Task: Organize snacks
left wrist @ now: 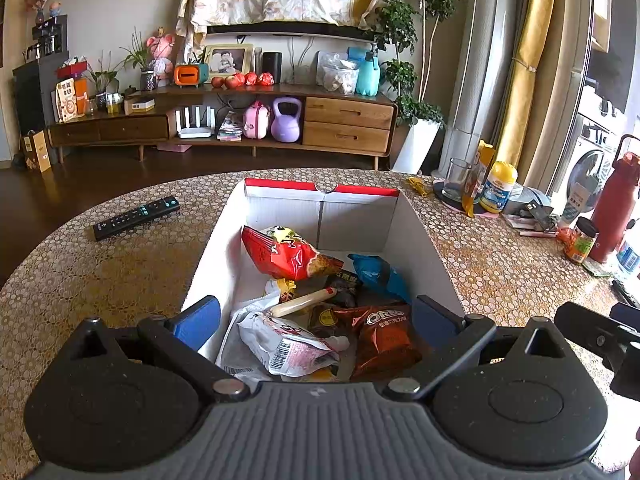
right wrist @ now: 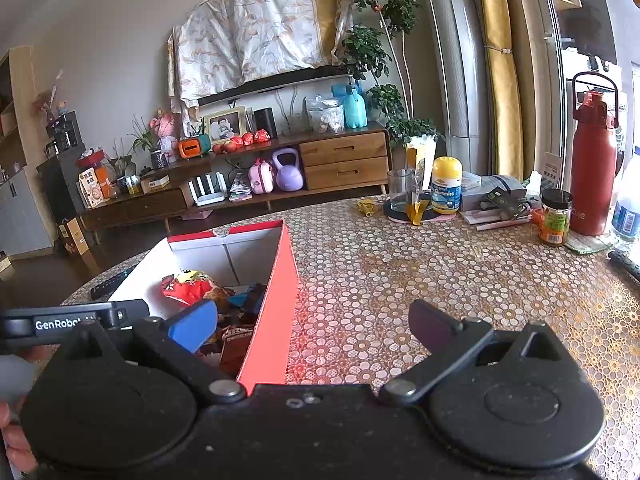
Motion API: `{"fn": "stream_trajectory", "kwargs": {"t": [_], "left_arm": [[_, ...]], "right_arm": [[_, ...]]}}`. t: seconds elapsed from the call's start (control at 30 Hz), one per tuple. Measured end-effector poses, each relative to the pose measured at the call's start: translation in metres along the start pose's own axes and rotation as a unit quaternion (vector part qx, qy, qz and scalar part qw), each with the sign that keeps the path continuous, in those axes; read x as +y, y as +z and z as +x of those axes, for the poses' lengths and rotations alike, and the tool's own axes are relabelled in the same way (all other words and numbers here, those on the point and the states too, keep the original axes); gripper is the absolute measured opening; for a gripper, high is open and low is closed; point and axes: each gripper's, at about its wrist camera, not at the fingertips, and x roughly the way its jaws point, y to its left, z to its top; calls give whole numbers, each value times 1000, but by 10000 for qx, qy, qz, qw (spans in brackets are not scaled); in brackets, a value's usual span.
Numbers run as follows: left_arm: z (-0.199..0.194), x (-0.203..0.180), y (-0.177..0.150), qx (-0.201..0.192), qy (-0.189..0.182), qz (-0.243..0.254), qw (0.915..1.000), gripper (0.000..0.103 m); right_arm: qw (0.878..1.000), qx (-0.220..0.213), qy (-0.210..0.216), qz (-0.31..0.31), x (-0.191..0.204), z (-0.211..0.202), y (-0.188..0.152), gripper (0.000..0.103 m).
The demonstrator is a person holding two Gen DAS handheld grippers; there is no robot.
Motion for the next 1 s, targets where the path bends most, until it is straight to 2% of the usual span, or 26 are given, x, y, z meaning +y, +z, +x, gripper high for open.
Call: {"fn": "stream_trajectory", "kwargs": {"t": [1.0], "left_arm": [[-2,2,-2,-46,14,17,10000,103]], "right_arm": [[10000,4,-24,34,-4,0,-2,103]]}}
